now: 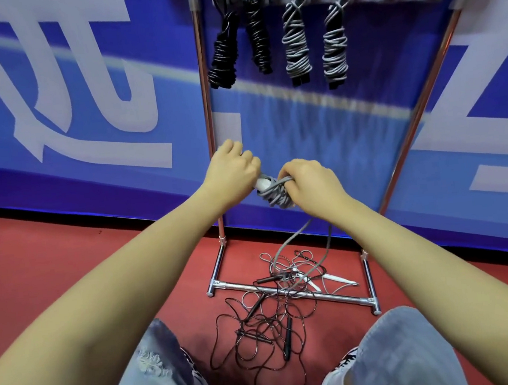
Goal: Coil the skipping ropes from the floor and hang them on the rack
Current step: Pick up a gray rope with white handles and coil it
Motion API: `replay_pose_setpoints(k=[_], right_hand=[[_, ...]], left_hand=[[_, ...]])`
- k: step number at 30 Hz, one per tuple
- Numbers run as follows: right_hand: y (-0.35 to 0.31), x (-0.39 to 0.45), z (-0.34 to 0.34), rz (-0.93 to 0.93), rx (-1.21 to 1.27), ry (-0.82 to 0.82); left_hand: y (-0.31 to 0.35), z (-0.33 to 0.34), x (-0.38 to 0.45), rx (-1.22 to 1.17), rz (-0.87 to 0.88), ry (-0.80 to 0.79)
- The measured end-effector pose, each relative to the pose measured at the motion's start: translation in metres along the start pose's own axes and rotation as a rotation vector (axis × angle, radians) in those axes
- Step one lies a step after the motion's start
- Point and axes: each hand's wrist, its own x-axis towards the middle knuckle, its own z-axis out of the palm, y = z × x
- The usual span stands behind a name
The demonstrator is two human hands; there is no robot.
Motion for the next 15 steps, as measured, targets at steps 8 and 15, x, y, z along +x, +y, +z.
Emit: replay_pose_setpoints(k=[8, 15], right_hand=[[0.006, 0.012, 0.004, 0.202, 0.335, -0.018], [0.021, 0.017, 0.002, 0.235, 0.358, 0.022]], left_hand=[[0.004, -0.008, -0.006, 0.042, 0.277, 0.115], [0.0, -0.01, -0.003, -0.229, 0.126, 0.446]])
